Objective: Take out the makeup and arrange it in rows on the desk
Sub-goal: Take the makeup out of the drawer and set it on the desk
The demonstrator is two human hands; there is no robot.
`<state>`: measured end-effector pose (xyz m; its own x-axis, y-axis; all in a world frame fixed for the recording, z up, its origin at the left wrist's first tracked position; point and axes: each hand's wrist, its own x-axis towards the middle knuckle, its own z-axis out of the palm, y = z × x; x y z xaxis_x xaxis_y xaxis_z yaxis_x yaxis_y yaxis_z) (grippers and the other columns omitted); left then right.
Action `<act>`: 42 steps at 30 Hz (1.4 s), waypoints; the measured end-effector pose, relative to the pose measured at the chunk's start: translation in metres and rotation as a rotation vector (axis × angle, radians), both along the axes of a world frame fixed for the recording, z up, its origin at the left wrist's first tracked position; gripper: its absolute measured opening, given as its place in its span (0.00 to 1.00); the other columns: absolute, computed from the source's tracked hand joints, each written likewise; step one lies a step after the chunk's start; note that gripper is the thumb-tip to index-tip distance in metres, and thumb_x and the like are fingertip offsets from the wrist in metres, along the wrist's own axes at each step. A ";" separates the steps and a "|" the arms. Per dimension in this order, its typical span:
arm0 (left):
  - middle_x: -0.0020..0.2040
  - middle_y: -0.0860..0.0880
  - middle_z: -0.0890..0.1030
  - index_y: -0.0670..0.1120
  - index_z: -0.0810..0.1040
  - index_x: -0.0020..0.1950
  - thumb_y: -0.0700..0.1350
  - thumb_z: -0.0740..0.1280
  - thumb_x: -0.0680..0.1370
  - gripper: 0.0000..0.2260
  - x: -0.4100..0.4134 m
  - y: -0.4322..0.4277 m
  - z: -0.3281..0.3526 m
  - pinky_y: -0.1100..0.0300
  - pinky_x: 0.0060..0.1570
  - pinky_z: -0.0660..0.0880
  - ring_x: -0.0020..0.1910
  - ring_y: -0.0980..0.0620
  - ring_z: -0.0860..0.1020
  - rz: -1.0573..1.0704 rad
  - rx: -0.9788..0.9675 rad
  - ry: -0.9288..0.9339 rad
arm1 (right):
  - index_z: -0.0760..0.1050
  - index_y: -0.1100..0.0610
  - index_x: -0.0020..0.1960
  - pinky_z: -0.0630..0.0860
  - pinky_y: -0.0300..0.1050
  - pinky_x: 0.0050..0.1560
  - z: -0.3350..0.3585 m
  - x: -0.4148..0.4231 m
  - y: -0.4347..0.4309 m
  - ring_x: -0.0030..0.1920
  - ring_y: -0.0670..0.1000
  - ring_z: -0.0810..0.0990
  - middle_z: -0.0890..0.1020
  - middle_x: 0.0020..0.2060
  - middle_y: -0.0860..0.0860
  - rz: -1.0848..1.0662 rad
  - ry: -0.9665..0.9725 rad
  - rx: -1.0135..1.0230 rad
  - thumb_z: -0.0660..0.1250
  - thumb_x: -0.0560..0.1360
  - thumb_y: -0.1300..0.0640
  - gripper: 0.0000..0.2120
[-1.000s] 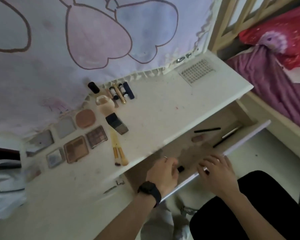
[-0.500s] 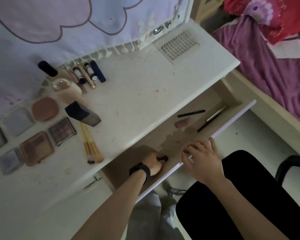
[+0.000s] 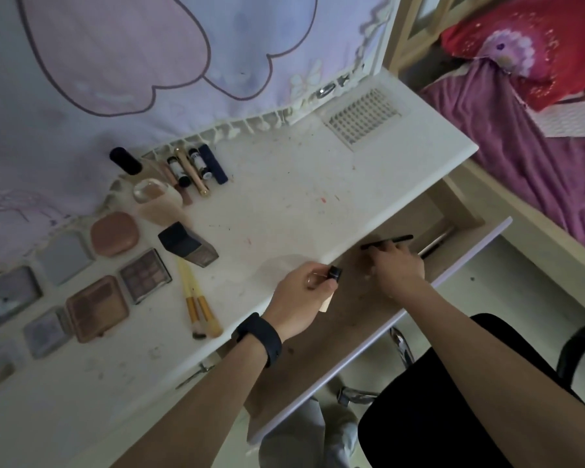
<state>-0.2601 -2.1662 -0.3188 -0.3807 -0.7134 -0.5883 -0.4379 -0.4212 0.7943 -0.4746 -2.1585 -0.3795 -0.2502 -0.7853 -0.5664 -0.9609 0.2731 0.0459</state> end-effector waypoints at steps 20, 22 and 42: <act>0.51 0.49 0.83 0.49 0.82 0.57 0.41 0.73 0.77 0.09 -0.010 0.003 0.045 0.55 0.50 0.82 0.51 0.51 0.83 0.253 0.039 0.145 | 0.76 0.51 0.61 0.81 0.46 0.50 0.087 0.025 0.068 0.54 0.53 0.83 0.83 0.54 0.51 -0.789 -1.241 -0.278 0.68 0.79 0.53 0.11; 0.49 0.50 0.84 0.50 0.83 0.56 0.43 0.75 0.75 0.10 -0.015 0.005 0.053 0.59 0.49 0.82 0.48 0.55 0.83 0.213 0.014 0.132 | 0.77 0.51 0.61 0.82 0.50 0.52 0.097 0.034 0.074 0.53 0.54 0.84 0.84 0.54 0.52 -0.813 -1.304 -0.343 0.70 0.78 0.52 0.12; 0.46 0.58 0.83 0.56 0.80 0.53 0.45 0.67 0.80 0.06 0.124 -0.094 0.170 0.59 0.45 0.79 0.45 0.57 0.82 0.583 -0.739 -0.150 | 0.78 0.51 0.57 0.81 0.52 0.54 0.135 0.122 -0.077 0.48 0.51 0.83 0.84 0.47 0.46 -0.597 -1.080 -0.604 0.69 0.77 0.44 0.13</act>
<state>-0.1364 -2.2607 -0.1484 0.1951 -0.9780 0.0738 -0.4369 -0.0193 0.8993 -0.3524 -2.2355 -0.2447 -0.2913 -0.9066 -0.3053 -0.1730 0.3638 -0.9153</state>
